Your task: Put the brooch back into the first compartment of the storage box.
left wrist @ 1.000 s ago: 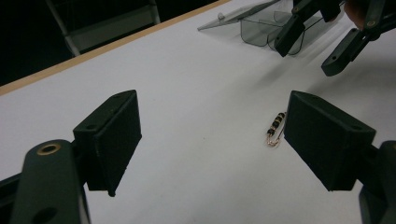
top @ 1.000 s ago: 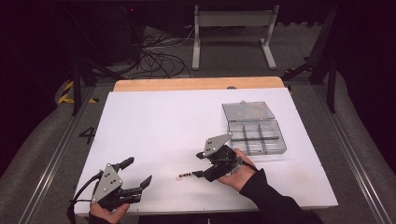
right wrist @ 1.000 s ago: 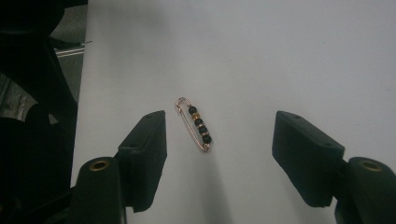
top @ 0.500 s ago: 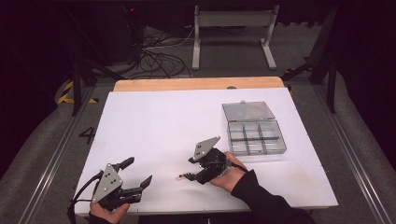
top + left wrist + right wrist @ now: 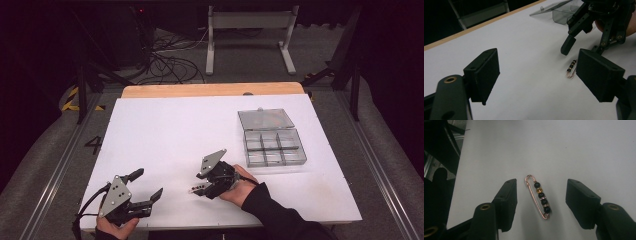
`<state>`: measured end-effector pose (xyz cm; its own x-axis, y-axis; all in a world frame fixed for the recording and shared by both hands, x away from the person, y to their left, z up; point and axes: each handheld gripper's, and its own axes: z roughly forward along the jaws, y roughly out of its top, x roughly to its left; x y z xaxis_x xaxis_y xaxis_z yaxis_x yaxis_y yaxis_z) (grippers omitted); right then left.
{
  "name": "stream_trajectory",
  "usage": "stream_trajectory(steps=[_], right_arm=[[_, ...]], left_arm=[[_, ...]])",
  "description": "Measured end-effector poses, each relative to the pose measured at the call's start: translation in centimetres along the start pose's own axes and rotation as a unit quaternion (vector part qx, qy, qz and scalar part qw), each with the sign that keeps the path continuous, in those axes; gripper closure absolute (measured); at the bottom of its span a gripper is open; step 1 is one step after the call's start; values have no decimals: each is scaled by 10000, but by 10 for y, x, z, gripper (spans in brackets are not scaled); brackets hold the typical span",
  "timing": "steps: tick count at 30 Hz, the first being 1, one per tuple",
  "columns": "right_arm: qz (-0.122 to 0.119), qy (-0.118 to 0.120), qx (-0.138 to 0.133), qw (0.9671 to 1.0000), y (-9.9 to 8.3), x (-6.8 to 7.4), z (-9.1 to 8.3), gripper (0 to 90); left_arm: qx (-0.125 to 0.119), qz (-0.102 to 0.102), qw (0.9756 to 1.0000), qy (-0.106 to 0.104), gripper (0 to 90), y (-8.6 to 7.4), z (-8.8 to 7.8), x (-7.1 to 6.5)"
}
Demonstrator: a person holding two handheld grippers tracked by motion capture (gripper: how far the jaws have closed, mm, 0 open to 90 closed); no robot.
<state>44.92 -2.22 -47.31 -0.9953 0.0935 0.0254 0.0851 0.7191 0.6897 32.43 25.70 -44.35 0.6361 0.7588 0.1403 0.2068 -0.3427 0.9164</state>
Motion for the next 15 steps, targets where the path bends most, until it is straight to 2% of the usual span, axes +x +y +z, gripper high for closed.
stream_trajectory(steps=[8,14,15], right_arm=[[-36,33,41,10000,1,0,6,450],[-129,63,158,9998,2,1,9,534],[-199,71,213,9995,3,1,9,572]], left_arm=[[-6,21,10000,7,200,0,0,0],[6,22,10000,15,200,0,0,1],[2,25,10000,9,201,0,0,1]])
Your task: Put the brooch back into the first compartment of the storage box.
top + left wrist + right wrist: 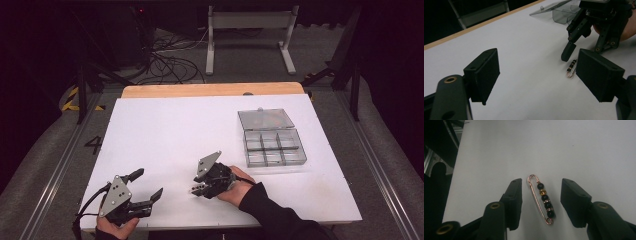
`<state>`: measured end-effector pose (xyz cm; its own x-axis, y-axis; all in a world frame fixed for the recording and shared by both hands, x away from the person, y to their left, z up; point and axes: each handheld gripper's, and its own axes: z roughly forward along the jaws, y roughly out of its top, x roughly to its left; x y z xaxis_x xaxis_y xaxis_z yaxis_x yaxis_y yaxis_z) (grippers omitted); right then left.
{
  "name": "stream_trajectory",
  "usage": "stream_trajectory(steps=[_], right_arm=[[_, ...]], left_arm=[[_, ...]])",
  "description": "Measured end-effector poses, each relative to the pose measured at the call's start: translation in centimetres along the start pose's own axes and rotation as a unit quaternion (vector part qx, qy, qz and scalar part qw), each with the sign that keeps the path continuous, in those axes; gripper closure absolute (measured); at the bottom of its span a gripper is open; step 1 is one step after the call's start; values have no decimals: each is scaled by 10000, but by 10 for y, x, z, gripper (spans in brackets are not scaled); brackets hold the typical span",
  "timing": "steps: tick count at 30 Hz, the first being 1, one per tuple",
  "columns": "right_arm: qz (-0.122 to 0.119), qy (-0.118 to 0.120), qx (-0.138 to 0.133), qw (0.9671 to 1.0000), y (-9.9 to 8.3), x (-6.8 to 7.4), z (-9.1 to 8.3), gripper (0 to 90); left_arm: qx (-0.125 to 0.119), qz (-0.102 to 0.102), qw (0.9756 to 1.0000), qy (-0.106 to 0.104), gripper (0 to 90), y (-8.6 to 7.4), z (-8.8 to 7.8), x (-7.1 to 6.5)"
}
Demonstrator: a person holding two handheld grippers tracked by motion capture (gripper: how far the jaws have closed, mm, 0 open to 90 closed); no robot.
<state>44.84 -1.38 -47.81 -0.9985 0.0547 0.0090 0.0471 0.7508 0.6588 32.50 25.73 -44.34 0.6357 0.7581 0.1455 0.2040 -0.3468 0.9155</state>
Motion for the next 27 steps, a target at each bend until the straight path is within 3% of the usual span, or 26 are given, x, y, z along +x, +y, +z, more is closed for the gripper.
stream_trajectory(steps=[17,27], right_arm=[[-266,44,185,9995,1,-1,3,828],[-285,-44,67,9996,4,-1,-6,829]], left_arm=[[20,-27,10000,-22,201,0,1,-1],[21,-42,10000,-31,201,0,1,0]])
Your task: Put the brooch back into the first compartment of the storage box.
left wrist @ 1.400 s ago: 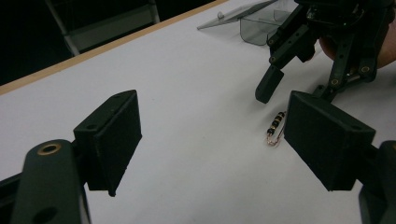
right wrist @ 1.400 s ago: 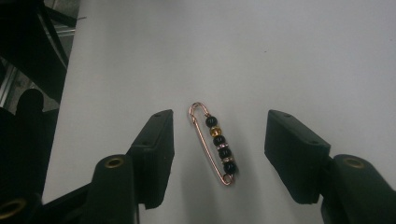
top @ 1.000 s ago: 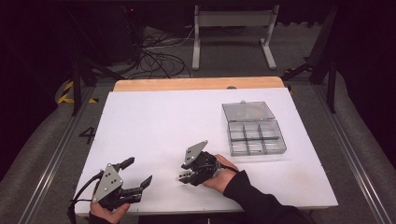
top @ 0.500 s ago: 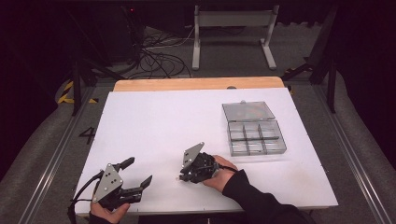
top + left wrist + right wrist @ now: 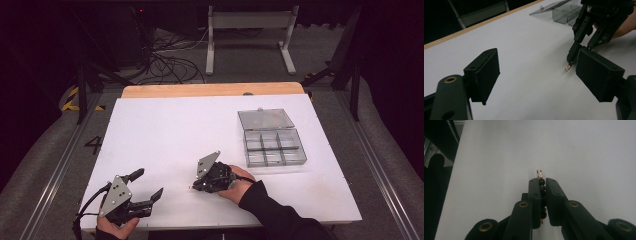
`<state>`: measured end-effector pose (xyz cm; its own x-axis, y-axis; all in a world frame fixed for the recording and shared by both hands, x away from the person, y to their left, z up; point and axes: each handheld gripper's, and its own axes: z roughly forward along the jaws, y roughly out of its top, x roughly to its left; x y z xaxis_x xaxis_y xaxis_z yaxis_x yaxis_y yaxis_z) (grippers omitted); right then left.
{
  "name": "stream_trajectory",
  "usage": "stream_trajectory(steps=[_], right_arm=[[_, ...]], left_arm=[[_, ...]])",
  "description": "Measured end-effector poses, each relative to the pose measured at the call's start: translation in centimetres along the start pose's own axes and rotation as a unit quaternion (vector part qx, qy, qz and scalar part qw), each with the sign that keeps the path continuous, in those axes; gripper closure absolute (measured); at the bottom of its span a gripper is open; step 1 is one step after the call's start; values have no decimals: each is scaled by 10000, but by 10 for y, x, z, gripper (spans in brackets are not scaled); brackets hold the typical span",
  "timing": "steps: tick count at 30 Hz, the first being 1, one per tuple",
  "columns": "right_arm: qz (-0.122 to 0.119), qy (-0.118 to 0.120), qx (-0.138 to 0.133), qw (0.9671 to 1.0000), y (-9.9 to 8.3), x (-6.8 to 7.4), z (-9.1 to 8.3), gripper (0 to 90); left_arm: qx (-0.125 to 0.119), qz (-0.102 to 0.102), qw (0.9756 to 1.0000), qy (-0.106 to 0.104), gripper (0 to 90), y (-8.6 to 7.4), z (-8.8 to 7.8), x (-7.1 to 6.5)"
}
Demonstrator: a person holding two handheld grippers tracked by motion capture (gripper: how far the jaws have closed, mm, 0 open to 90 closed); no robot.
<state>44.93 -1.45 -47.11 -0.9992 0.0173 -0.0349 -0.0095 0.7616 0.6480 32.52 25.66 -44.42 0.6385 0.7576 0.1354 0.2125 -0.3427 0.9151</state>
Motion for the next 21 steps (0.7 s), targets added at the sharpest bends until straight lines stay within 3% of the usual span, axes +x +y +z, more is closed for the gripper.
stream_trajectory(steps=[21], right_arm=[[165,-387,-355,9985,6,-13,-44,829]], left_arm=[[2,-2,10000,11,201,0,0,0]])
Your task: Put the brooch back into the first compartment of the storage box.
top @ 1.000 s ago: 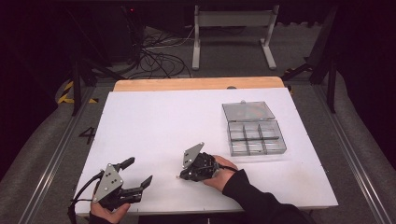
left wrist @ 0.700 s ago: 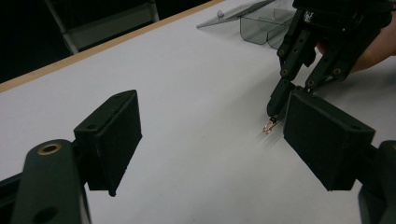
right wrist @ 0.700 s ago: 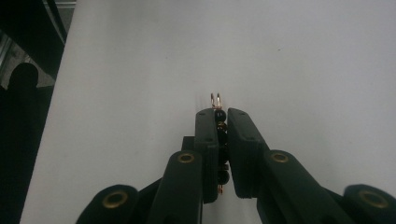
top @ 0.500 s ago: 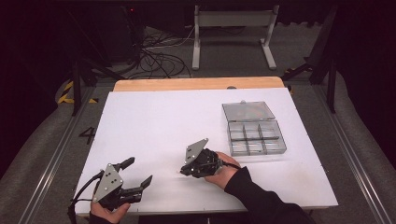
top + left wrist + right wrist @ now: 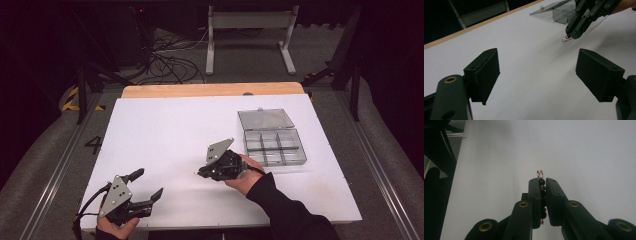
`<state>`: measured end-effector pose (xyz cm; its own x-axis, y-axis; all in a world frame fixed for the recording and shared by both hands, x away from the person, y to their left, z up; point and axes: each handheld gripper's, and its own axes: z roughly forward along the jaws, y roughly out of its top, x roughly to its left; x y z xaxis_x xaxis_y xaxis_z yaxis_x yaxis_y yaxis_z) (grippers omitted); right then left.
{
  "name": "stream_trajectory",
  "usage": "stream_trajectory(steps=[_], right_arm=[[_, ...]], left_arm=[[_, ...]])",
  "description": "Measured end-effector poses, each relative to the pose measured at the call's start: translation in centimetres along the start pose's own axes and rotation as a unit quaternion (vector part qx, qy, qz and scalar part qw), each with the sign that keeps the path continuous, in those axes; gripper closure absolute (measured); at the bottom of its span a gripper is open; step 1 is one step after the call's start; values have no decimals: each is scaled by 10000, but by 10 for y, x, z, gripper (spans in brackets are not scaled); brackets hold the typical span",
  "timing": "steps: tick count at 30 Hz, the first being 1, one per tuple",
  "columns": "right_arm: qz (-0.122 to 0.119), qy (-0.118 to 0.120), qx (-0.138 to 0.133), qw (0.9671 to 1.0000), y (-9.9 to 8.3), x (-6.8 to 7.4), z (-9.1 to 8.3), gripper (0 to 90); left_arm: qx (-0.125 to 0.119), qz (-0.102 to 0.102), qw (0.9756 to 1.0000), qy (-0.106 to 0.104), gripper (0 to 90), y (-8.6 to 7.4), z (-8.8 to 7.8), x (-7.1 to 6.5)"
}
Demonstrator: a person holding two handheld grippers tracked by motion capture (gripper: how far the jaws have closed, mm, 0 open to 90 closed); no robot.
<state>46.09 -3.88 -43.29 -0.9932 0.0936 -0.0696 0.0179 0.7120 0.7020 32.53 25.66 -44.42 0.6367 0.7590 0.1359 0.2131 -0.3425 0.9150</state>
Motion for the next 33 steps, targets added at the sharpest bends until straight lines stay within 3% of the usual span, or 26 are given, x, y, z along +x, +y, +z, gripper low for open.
stream_trajectory(steps=[21,33], right_arm=[[209,-408,-79,9989,-8,-20,-30,829],[306,-671,45,9973,-14,-32,-46,829]], left_arm=[[0,2,10000,6,201,0,0,0],[6,-1,10000,11,201,0,0,0]])
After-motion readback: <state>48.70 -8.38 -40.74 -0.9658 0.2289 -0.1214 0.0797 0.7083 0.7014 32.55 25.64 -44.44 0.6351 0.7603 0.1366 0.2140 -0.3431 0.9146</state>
